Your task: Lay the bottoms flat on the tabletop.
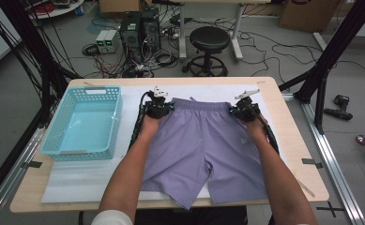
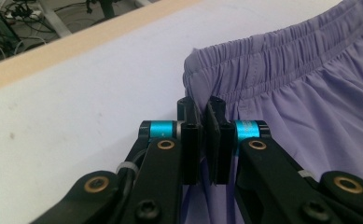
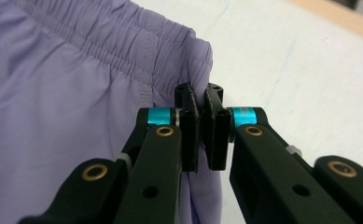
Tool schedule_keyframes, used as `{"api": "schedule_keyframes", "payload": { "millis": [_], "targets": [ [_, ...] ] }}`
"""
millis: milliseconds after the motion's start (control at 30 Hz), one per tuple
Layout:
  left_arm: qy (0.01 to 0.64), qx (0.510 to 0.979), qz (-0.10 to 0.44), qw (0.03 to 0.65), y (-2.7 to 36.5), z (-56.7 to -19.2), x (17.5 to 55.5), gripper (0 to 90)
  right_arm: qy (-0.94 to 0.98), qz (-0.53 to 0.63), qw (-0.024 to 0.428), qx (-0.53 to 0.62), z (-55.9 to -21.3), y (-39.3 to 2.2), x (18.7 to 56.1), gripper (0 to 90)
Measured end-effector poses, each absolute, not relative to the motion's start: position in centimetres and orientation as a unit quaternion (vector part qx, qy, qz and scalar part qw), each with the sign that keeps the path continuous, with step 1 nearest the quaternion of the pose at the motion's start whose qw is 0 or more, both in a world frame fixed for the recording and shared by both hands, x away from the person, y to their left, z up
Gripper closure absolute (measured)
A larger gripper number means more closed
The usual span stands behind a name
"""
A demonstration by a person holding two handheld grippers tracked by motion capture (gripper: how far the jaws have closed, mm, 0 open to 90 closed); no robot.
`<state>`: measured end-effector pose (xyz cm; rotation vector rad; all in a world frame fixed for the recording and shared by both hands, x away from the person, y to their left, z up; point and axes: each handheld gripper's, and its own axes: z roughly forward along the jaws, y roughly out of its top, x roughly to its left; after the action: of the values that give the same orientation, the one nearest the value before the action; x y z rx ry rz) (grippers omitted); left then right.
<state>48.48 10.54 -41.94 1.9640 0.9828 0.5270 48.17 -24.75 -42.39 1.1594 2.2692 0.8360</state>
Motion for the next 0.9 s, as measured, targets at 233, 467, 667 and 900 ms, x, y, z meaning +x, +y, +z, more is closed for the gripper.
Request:
{"api": "schedule_keyframes", "payload": {
  "millis": [233, 467, 667, 900],
  "targets": [
    [0.382, 0.782, 0.224, 0.438, 10.3, -40.8, 50.7, 85.2, 0.807, 0.315, 0.235, 0.441, -41.0, -25.0, 50.0, 86.6],
    [0.385, 0.785, 0.242, 0.421, 9.7, -40.8, 52.7, 83.4, 0.790, 0.336, 0.263, 0.441, -41.1, -24.8, 51.1, 86.2],
    [0.446, 0.753, 0.235, 0.423, 11.3, -41.5, 52.4, 53.1, 0.772, 0.330, 0.281, 0.466, -41.5, -24.3, 51.4, 59.9],
    [0.468, 0.745, 0.206, 0.428, 13.6, -42.2, 50.3, 52.8, 0.759, 0.355, 0.256, 0.482, -40.9, -26.0, 49.8, 56.1]
  ]
}}
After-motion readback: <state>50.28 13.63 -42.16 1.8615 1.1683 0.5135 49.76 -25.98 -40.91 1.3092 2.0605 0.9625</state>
